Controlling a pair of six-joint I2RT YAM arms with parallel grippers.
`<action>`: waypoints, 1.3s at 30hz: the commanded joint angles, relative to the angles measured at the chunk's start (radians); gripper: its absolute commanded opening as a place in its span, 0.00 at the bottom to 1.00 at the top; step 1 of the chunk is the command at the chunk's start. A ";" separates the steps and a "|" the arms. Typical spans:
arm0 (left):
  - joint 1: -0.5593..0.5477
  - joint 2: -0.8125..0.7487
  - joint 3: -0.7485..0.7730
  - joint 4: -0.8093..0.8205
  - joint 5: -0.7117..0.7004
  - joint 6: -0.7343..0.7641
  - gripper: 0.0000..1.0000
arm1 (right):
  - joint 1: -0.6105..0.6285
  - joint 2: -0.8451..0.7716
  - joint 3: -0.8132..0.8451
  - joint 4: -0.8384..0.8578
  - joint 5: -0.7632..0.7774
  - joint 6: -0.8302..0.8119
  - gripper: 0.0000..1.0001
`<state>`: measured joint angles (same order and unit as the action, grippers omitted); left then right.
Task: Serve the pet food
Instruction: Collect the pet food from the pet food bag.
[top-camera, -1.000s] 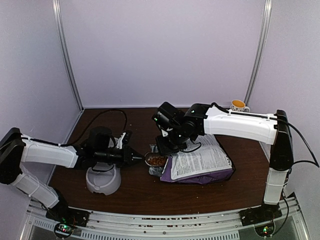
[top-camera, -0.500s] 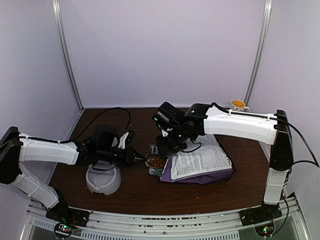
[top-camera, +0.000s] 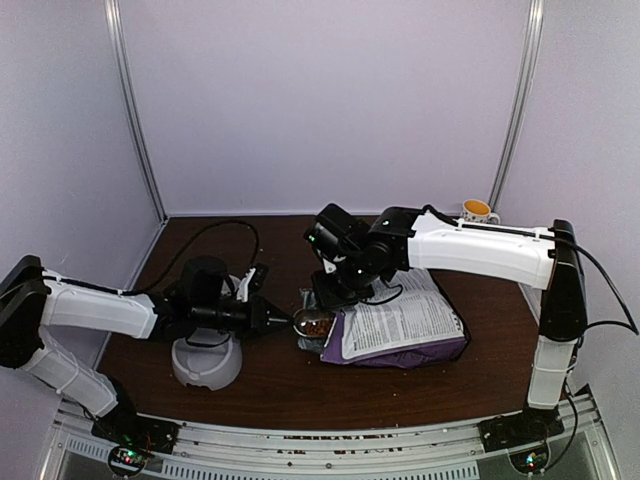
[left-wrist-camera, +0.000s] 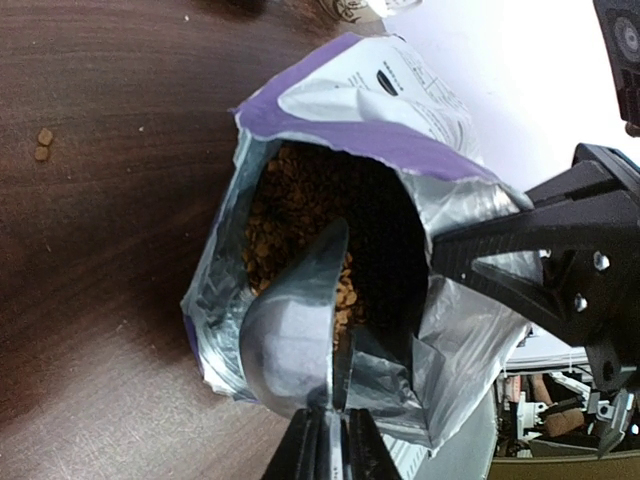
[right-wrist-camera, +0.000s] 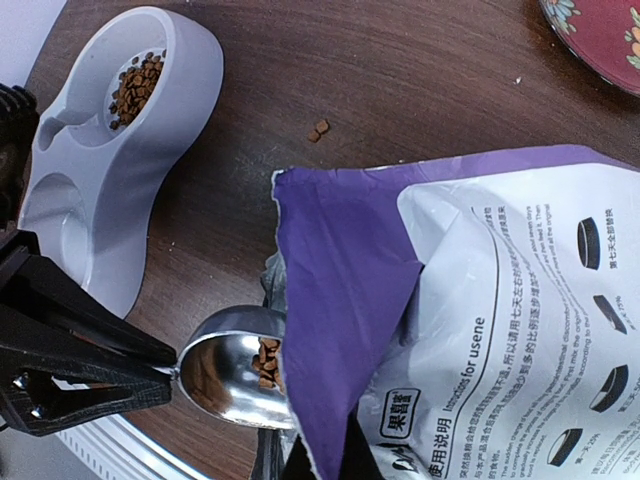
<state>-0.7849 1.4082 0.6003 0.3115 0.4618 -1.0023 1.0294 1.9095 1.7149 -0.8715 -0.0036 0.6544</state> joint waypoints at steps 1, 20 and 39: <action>0.026 -0.018 -0.042 0.203 0.066 -0.070 0.00 | -0.011 -0.055 -0.003 0.025 0.013 0.010 0.00; 0.117 -0.191 -0.137 0.207 0.160 -0.068 0.00 | -0.017 -0.094 -0.052 0.079 0.004 0.027 0.00; 0.231 -0.312 -0.171 0.150 0.243 -0.082 0.00 | -0.024 -0.099 -0.066 0.088 0.012 0.040 0.00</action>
<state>-0.5766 1.1183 0.4454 0.4137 0.6605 -1.0809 1.0183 1.8587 1.6554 -0.8181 -0.0097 0.6815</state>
